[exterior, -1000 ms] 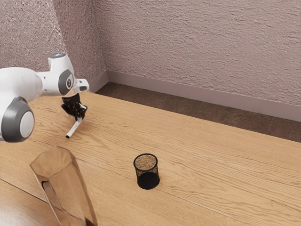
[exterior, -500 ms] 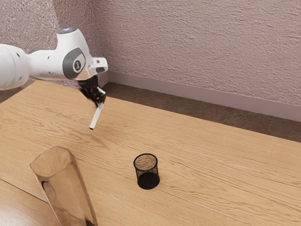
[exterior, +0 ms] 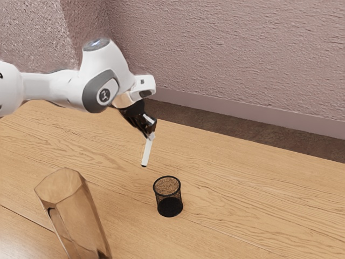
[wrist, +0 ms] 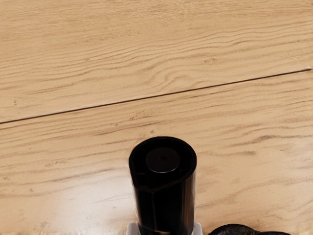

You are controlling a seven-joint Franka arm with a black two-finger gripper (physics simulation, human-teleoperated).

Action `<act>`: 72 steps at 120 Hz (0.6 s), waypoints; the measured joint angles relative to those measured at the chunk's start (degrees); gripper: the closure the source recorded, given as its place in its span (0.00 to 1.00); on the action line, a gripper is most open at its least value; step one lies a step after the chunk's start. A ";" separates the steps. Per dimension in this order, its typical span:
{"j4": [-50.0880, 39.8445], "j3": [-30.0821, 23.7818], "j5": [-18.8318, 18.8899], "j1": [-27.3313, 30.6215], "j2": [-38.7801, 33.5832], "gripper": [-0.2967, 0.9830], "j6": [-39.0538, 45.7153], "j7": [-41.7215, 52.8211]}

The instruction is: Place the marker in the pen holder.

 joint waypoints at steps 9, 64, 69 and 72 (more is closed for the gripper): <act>-2.37 0.03 0.09 -2.17 -1.67 0.85 1.35 -1.39; -9.30 -4.34 0.34 -7.91 -7.33 0.85 4.37 -9.84; -9.76 -4.79 0.35 -8.17 -7.53 0.85 4.44 -10.53; -10.02 -4.95 0.36 -8.37 -7.58 0.85 4.53 -10.92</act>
